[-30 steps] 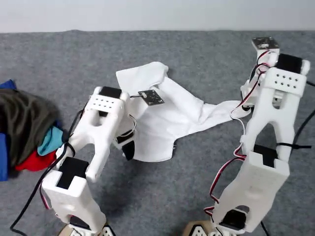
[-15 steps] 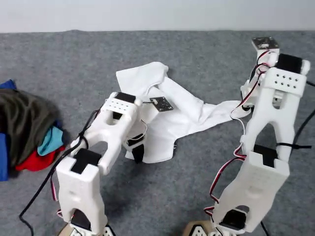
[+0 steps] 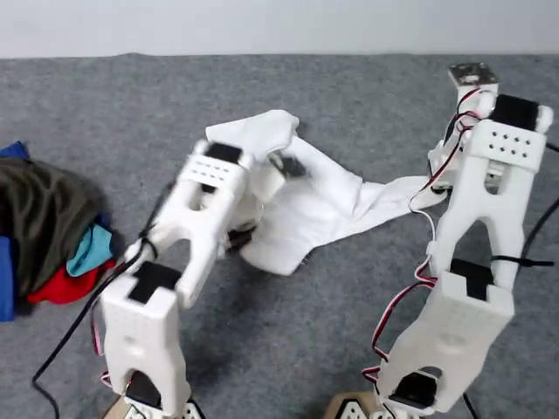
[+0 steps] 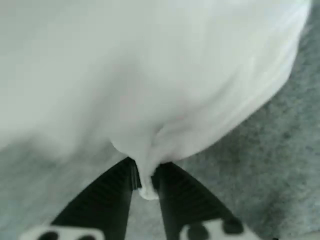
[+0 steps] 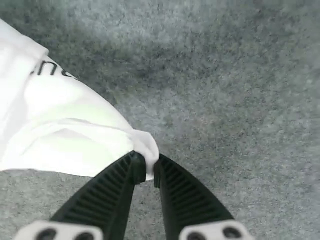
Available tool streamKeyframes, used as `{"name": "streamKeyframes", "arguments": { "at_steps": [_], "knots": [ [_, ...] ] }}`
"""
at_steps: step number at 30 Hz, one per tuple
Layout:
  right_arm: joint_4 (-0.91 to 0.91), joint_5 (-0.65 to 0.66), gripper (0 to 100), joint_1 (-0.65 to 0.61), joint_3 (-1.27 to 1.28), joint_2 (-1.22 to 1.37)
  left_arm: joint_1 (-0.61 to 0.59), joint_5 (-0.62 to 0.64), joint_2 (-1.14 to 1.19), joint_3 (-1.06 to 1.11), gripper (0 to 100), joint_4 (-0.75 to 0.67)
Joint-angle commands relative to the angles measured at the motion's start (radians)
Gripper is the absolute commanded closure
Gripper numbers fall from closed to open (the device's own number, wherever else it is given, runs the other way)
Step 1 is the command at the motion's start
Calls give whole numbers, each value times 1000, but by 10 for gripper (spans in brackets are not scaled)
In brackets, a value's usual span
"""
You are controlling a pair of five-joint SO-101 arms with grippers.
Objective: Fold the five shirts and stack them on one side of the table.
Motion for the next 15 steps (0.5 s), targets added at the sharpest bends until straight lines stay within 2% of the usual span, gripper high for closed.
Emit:
{"name": "streamKeyframes", "arguments": {
  "at_steps": [1, 8, 15],
  "knots": [
    [42, 9, 989, 12, -52, -131, -44, 77, -210, -134, 996, 63],
    [41, 5, 989, -10, -52, -331, -183, 155, -450, -348, 996, 80],
    [13, 2, 989, -61, -58, -555, -267, 175, -529, -684, 995, 29]
  ]
}}
